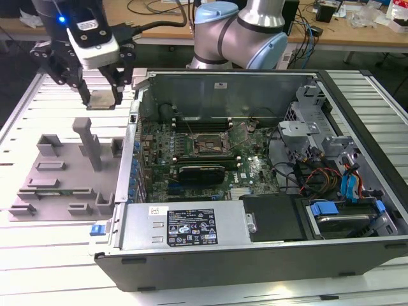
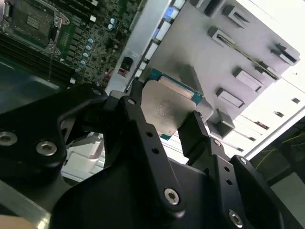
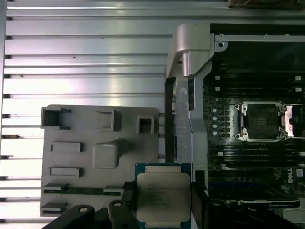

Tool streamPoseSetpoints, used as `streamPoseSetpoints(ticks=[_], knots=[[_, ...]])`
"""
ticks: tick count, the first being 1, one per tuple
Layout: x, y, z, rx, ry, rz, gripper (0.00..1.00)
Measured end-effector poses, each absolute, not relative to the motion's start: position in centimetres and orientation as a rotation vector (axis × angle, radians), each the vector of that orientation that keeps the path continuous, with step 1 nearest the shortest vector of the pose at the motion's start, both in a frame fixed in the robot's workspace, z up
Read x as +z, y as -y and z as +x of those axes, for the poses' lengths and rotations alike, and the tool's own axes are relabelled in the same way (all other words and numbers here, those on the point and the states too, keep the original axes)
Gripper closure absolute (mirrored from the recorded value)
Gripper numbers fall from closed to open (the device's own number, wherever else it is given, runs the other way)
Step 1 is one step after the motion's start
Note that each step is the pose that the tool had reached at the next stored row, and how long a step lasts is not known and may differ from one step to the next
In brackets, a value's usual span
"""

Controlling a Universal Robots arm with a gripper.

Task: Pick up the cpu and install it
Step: 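Pick up the cpu and move it towards the insertion slot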

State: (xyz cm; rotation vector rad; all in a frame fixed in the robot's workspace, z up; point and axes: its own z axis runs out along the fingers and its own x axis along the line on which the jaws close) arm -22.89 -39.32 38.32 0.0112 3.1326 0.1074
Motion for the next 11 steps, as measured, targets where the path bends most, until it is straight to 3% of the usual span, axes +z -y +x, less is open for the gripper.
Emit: streamPoseSetpoints(ticks=[11], knots=[[38.3, 39.4, -16.1, 0.107, -3.133, 0.011, 0.45]])
